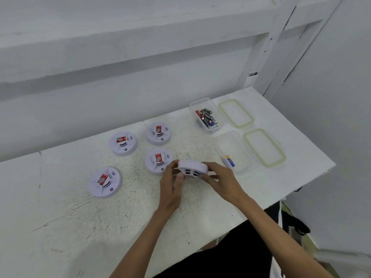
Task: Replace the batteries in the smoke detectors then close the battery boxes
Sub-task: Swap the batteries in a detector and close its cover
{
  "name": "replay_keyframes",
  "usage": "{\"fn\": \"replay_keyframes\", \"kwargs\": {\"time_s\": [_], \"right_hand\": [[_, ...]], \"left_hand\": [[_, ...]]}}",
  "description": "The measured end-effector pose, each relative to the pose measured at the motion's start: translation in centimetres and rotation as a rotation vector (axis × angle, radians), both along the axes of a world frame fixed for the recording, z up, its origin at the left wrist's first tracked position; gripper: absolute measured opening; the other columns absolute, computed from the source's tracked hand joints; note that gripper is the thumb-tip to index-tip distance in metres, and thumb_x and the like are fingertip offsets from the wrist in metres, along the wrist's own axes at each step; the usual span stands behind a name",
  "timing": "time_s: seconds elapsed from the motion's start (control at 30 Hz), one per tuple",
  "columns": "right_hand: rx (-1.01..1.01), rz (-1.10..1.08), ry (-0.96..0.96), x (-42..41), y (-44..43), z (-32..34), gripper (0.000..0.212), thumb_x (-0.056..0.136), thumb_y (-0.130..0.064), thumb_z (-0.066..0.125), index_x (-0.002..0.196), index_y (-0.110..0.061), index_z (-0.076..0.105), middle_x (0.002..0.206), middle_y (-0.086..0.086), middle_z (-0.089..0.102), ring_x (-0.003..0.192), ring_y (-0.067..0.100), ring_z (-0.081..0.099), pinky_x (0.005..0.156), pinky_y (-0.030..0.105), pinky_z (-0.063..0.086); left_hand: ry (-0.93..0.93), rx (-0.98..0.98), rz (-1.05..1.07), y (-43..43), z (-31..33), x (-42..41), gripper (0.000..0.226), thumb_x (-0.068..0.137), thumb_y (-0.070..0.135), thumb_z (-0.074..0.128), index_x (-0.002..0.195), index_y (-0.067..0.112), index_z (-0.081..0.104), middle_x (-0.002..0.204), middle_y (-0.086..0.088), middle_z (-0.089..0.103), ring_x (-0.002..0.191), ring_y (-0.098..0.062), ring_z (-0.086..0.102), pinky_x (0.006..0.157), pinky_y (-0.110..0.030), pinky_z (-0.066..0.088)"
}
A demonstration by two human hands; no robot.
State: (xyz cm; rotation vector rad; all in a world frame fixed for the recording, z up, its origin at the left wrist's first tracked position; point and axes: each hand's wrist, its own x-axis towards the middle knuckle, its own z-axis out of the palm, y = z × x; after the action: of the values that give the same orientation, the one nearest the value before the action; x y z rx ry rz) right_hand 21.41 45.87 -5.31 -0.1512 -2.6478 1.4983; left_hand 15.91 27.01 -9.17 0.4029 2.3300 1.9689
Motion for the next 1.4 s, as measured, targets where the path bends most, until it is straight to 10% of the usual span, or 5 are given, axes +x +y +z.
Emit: {"fn": "replay_keyframes", "kwargs": {"time_s": [0.17, 0.53, 0.7, 1.0, 1.4], "right_hand": [[-0.136, -0.115, -0.065, -0.5, -0.6, -0.5, 0.027, 0.098, -0.036, 0.059, 0.117, -0.017, 0.060, 0.100, -0.004, 0.073, 0.091, 0.011, 0.071, 0.078, 0.031, 0.059], [-0.608, -0.286, -0.248, -2.4, -1.7, -1.0, 0.027, 0.099, -0.033, 0.057, 0.111, -0.009, 0.063, 0.105, 0.012, 0.073, 0.090, 0.025, 0.073, 0.078, 0.037, 0.061], [-0.734, -0.298, -0.254, -3.0, -2.1, -1.3, 0.031, 0.098, -0.032, 0.061, 0.117, -0.008, 0.062, 0.106, 0.013, 0.074, 0.092, 0.030, 0.074, 0.081, 0.042, 0.060], [-0.667, -0.406, -0.168, -3.2, -2.8, -1.9, 0.027, 0.096, -0.040, 0.061, 0.110, -0.020, 0.072, 0.102, 0.002, 0.075, 0.093, 0.020, 0.072, 0.073, 0.036, 0.061], [-0.543, -0.327, -0.205, -2.9, -1.9, -2.5, 0.032, 0.096, -0.047, 0.059, 0.097, -0.018, 0.073, 0.085, 0.001, 0.071, 0.069, 0.014, 0.058, 0.062, 0.028, 0.050]], "left_hand": [[0.060, -0.039, -0.073, 0.4, 0.1, -0.5, 0.042, 0.097, 0.009, 0.057, 0.139, 0.016, 0.055, 0.122, -0.002, 0.063, 0.110, -0.021, 0.063, 0.088, -0.032, 0.057], [-0.340, 0.154, 0.016, 1.4, 1.5, -1.5, 0.052, 0.099, 0.037, 0.060, 0.147, 0.022, 0.048, 0.138, 0.006, 0.063, 0.127, -0.008, 0.059, 0.102, -0.028, 0.052], [-0.300, 0.152, -0.093, 2.0, 1.1, -1.7, 0.063, 0.095, 0.009, 0.069, 0.151, 0.014, 0.041, 0.145, 0.000, 0.058, 0.131, -0.014, 0.058, 0.103, -0.031, 0.052], [-0.395, 0.139, -0.180, 0.4, 0.9, -3.1, 0.063, 0.088, 0.002, 0.076, 0.139, 0.018, 0.042, 0.131, -0.011, 0.068, 0.116, -0.019, 0.069, 0.090, -0.029, 0.057], [-0.380, 0.054, -0.274, 0.0, 1.1, -3.2, 0.069, 0.092, 0.005, 0.072, 0.151, 0.025, 0.040, 0.137, 0.016, 0.062, 0.126, -0.007, 0.061, 0.099, -0.028, 0.053]]}}
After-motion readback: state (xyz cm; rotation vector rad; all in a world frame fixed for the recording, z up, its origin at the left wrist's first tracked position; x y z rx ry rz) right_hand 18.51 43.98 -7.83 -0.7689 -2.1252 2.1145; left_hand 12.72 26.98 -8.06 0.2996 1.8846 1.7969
